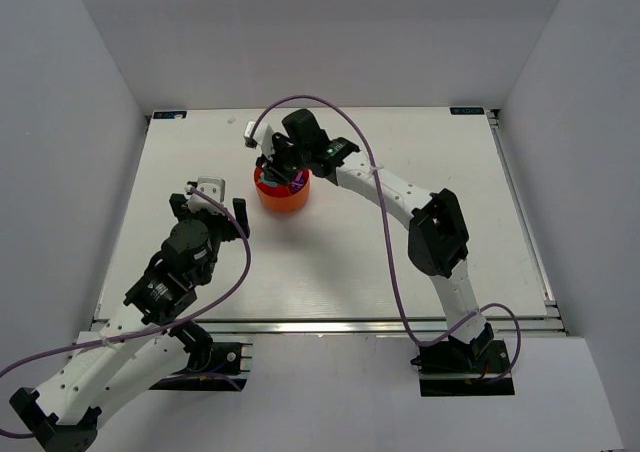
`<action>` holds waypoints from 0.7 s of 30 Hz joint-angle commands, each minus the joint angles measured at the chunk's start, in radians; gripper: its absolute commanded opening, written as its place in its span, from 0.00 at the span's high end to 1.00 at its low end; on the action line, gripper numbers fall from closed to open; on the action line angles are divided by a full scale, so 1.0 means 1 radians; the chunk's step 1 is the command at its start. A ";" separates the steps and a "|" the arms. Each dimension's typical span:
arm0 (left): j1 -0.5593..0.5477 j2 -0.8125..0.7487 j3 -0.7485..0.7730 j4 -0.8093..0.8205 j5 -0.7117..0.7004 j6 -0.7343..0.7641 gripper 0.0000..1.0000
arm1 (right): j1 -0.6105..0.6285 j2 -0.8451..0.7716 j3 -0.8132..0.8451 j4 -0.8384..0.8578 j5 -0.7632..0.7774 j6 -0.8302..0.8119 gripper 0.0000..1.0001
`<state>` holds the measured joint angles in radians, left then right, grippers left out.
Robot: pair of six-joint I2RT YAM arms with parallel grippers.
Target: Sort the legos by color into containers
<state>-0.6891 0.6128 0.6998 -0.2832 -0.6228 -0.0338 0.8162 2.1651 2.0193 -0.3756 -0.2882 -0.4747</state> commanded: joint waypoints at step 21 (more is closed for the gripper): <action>-0.003 -0.002 -0.003 0.009 0.009 -0.002 0.02 | 0.000 0.032 -0.053 0.009 -0.046 0.080 0.97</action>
<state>-0.6891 0.6136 0.6998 -0.2832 -0.6205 -0.0338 0.8185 2.1658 1.9980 -0.3279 -0.2974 -0.4400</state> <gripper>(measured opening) 0.979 0.429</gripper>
